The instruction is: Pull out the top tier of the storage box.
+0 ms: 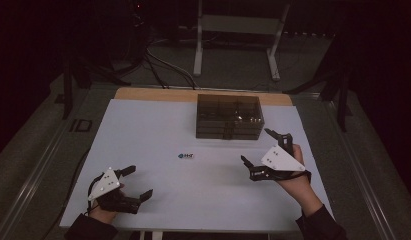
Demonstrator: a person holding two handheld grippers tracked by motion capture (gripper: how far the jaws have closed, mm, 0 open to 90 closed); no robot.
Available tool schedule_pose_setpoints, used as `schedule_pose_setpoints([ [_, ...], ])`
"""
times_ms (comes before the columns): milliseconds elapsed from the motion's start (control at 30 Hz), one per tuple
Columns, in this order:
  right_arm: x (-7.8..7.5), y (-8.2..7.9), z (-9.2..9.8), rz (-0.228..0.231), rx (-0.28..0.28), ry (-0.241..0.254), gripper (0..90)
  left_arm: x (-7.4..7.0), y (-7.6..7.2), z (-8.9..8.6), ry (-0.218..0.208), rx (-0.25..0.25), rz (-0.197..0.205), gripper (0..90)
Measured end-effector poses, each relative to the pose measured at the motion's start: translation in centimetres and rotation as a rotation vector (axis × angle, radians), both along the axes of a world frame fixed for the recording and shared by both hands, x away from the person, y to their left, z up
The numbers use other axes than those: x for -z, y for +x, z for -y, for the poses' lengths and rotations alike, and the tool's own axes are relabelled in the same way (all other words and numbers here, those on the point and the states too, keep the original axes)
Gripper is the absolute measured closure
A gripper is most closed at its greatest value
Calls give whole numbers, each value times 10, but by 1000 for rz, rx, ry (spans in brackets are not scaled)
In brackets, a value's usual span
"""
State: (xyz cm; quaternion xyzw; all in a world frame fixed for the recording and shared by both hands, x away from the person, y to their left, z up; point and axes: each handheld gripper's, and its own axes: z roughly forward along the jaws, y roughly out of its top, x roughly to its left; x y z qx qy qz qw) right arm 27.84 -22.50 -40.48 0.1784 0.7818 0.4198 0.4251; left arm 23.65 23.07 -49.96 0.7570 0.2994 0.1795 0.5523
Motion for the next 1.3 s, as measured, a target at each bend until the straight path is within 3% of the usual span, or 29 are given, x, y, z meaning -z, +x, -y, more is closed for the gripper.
schedule_pose_setpoints([
  [200,5,10,-9,0,-9,-31,0,0,-1,0,2,3,4,8],
  [433,8,23,-17,28,8,-106,0,0,-1,0,1,5,3,8],
  [1067,30,43,-46,96,26,-414,0,-1,-2,1,-1,7,5,8],
  [1300,40,51,-53,85,24,-475,29,-1,-1,1,-6,7,5,8],
])
